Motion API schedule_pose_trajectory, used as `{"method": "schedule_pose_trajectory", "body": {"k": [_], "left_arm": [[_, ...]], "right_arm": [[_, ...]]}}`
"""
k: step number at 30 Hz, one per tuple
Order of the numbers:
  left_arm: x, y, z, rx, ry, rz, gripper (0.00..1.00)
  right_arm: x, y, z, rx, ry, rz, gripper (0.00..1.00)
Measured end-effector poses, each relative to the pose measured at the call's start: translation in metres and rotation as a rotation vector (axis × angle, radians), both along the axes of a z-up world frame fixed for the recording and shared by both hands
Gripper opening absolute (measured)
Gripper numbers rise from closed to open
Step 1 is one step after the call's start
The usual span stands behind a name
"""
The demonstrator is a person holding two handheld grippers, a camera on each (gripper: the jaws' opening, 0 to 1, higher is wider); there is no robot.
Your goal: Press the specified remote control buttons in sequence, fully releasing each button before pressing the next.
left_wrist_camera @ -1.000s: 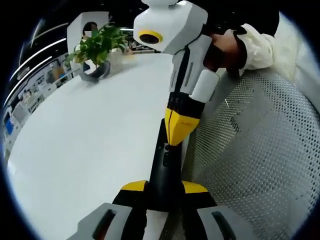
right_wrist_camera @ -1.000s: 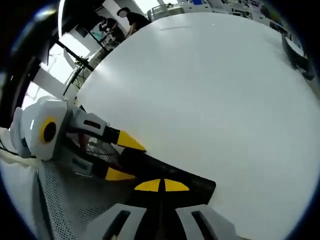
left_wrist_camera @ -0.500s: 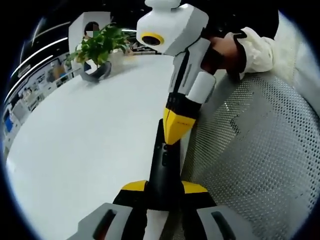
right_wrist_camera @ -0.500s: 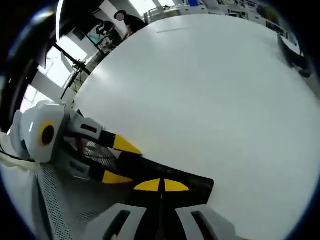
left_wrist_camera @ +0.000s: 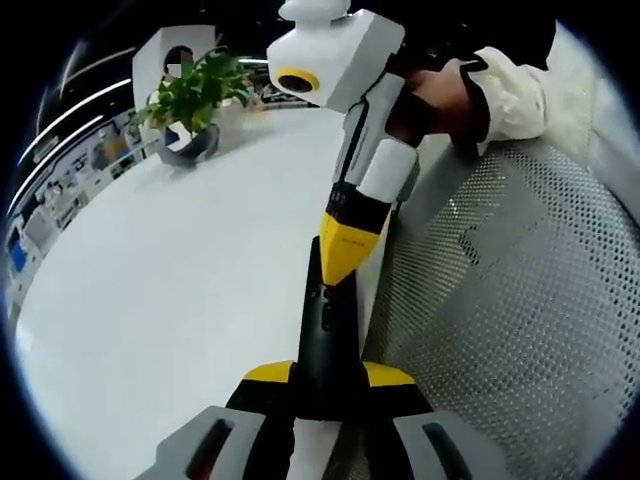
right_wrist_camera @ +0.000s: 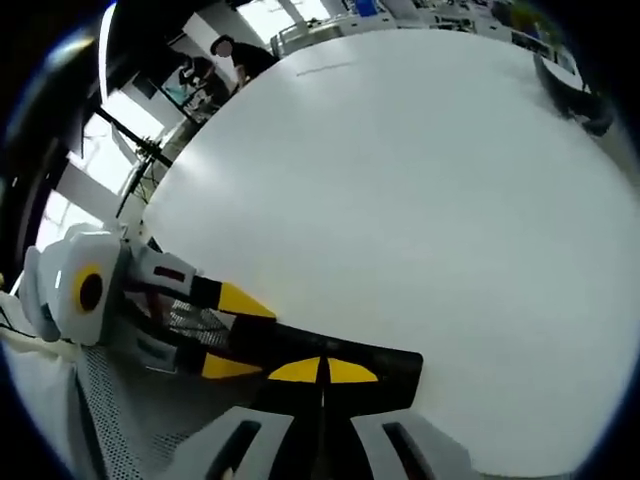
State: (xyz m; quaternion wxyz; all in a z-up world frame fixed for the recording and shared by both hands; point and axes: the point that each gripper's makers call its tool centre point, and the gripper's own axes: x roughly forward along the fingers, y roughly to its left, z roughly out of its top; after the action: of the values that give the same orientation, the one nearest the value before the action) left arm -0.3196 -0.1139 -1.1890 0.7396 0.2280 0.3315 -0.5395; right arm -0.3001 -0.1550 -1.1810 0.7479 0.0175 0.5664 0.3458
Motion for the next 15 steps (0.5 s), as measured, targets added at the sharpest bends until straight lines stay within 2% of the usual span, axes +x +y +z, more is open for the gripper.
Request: {"method": "schedule_pose_trajectory", "body": {"k": [5,9,15], "left_arm": [[0.0,0.0,-0.001,0.009,-0.009,-0.011,0.24],[0.0,0.0,-0.001,0.012,-0.018,-0.018,0.24],[0.0,0.0,-0.002,0.013,-0.02,-0.022,0.24]], "right_arm": [[0.001,-0.001,0.001,0.019,0.004,0.003,0.0],[0.0,-0.005,0.001,0.029,0.051,-0.045,0.0],[0.0,-0.012,0.001,0.015,0.073,-0.09,0.0]]}}
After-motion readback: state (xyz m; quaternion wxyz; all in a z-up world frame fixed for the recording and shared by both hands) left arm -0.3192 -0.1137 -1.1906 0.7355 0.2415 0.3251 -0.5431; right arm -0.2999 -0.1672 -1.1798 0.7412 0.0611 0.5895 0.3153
